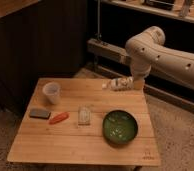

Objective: Place the bottle in the ceramic bowl

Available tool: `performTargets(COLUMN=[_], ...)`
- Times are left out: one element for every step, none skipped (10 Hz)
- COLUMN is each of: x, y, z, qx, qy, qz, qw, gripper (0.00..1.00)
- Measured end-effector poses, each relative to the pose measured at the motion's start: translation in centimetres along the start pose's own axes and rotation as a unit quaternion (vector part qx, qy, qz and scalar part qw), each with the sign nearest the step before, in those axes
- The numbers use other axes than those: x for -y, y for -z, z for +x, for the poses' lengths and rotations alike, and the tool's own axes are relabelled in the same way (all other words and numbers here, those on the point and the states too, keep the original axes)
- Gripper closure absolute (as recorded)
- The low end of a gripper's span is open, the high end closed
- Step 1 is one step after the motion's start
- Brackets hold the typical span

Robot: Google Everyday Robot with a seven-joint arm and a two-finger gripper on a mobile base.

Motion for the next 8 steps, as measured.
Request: performTargets(x=[-0.1, -0.2, -0.4, -0.5, -1.0, -1.6, -2.6, -4.5], y=[0.1, 0.0, -0.2, -0.1, -0.4, -0.4, -0.5, -0.6], z=[0.1, 0.5, 0.5, 0.5, 0.9, 1.6, 3.1, 4.6], qx=[0.001, -0.002, -0.002, 0.000, 0.003, 0.008, 0.017, 0.044], qy=[-0.002, -0.006, -0.010, -0.009, -0.009, -0.010, -0.013, -0.016], qz=[-0.001, -0.009, -0.016, -0.032, -0.049, -0.058, -0.069, -0.084], qw=[1.0000, 0.9999, 0.9998, 0.9995, 0.9988, 0.9982, 0.9974, 0.9954], gripper=[0.96, 0.96, 0.96, 0.96, 0.96, 0.96, 0.96, 0.96])
